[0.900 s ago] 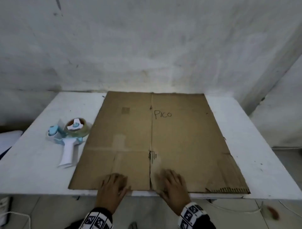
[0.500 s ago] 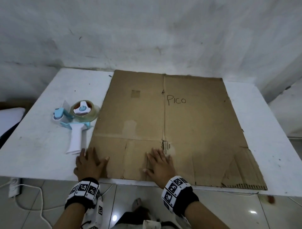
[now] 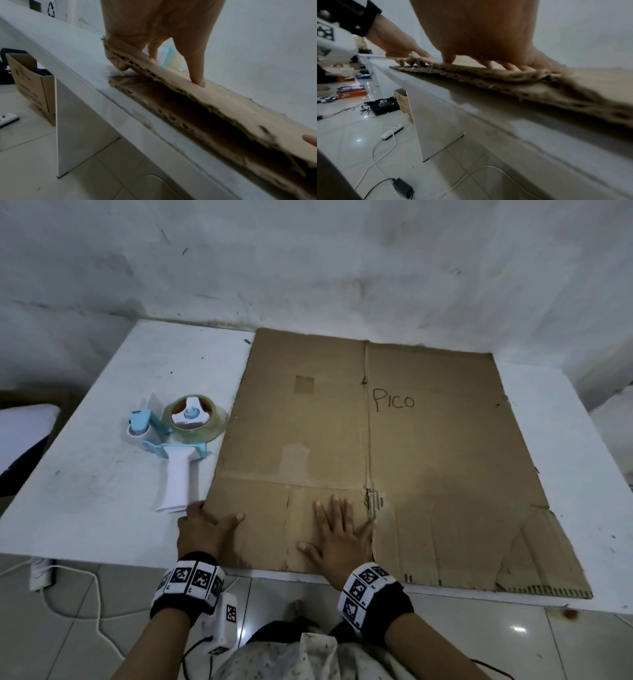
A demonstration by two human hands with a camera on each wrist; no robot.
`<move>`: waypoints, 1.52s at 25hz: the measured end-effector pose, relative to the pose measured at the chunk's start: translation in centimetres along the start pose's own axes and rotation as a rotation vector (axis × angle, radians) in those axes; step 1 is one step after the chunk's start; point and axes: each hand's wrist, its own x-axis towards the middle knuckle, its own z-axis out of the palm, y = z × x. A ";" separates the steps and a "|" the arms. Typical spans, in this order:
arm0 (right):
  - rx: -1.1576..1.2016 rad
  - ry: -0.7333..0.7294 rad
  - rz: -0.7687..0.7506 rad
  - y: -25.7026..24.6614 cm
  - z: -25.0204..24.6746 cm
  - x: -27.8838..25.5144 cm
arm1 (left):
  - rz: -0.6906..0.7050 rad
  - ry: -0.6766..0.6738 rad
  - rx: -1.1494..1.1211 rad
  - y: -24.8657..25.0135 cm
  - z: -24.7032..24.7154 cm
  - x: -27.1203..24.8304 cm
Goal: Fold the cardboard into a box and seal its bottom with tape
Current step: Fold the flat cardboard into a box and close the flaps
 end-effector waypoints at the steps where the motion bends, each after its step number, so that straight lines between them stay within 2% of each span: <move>1: 0.001 0.026 -0.004 -0.4 0.3 -0.3 | -0.025 -0.015 -0.015 0.1 0.2 0.1; 3: -0.059 -0.020 0.025 -0.8 1.0 -1.2 | -0.055 -0.026 -0.013 0.4 0.5 0.0; 6: -0.072 -0.074 0.023 -0.7 1.6 -1.4 | -0.053 0.036 0.102 1.0 0.9 -0.7; 10: -0.084 -0.086 0.012 -1.0 0.3 -1.5 | -0.018 0.005 -0.052 1.5 1.1 -1.7; 13: -0.101 -0.059 -0.165 -1.6 -0.3 -1.2 | 0.069 0.048 -0.066 1.3 1.1 -2.8; 15: -0.002 -0.037 -0.134 -2.0 -0.7 -0.4 | 0.102 0.071 -0.050 0.9 1.4 -3.6; 16: -0.002 -0.024 -0.082 -2.2 -1.1 0.1 | 0.110 0.061 -0.040 0.7 1.6 -3.9; 18: 0.032 -0.114 0.019 -2.7 -2.6 1.2 | 0.103 0.013 -0.011 0.4 1.9 -4.4; 21: 0.058 -0.237 0.056 -2.7 -4.0 2.4 | 0.046 -0.096 0.023 0.8 1.0 -4.1; 24: 0.062 -0.266 -0.007 -2.7 -4.3 1.6 | 0.039 -0.179 -0.034 2.0 -0.8 -3.0; 27: 0.064 -0.261 -0.184 -2.8 -5.0 -1.8 | 0.051 -0.200 -0.240 4.0 -2.8 -3.1; 30: 0.020 -0.109 -0.303 -2.2 -5.5 -4.8 | 0.083 -0.174 -0.309 5.9 -4.9 -2.9; 32: -0.102 0.154 -0.326 -1.4 -5.2 -5.4 | 0.137 -0.184 -0.342 6.9 -6.2 -3.1; 34: -0.104 0.419 -0.368 -0.7 -5.9 -4.7 | 0.203 -0.239 -0.362 7.4 -7.0 -3.6; 37: -0.057 0.617 -0.398 -0.4 -9.8 -3.8 | 0.266 -0.401 -0.543 7.6 -7.8 -5.1; 38: -0.046 0.591 -0.367 -0.4 -11.3 -3.6 | 0.284 -0.422 -0.592 7.7 -7.9 -5.7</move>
